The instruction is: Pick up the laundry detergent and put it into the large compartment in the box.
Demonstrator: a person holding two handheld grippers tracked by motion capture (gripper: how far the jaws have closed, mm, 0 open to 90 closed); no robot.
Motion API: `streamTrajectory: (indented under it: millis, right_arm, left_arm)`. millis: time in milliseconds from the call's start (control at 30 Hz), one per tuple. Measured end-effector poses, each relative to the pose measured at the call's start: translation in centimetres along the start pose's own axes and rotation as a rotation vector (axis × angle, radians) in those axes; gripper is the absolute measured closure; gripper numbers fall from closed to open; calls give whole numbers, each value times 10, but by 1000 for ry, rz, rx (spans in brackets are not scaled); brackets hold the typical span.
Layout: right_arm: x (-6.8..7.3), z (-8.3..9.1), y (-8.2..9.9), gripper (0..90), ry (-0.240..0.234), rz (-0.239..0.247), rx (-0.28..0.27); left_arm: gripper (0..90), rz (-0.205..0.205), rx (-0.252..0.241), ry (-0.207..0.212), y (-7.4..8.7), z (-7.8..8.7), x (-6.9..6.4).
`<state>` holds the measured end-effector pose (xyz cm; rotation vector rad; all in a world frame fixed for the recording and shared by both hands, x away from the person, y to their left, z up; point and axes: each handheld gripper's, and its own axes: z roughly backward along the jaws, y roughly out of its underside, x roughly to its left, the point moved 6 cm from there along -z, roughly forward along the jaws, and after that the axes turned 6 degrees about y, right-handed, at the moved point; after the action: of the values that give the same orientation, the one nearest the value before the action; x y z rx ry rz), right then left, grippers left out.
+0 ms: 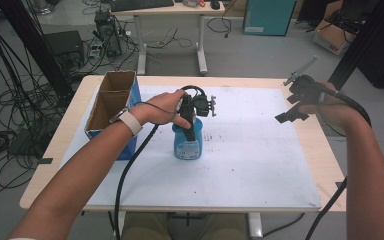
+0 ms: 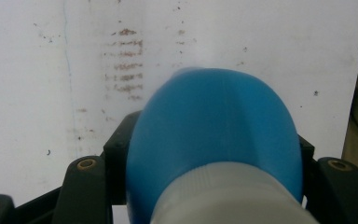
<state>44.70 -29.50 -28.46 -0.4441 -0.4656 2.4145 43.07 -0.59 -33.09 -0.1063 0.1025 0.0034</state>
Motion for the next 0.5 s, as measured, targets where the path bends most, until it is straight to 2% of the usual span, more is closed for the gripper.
streamTrajectory:
  millis: [500]
  right_arm:
    - [0, 1, 2, 118, 3, 0, 7]
  left_arm:
    - [396, -4, -5, 0, 0, 0, 0]
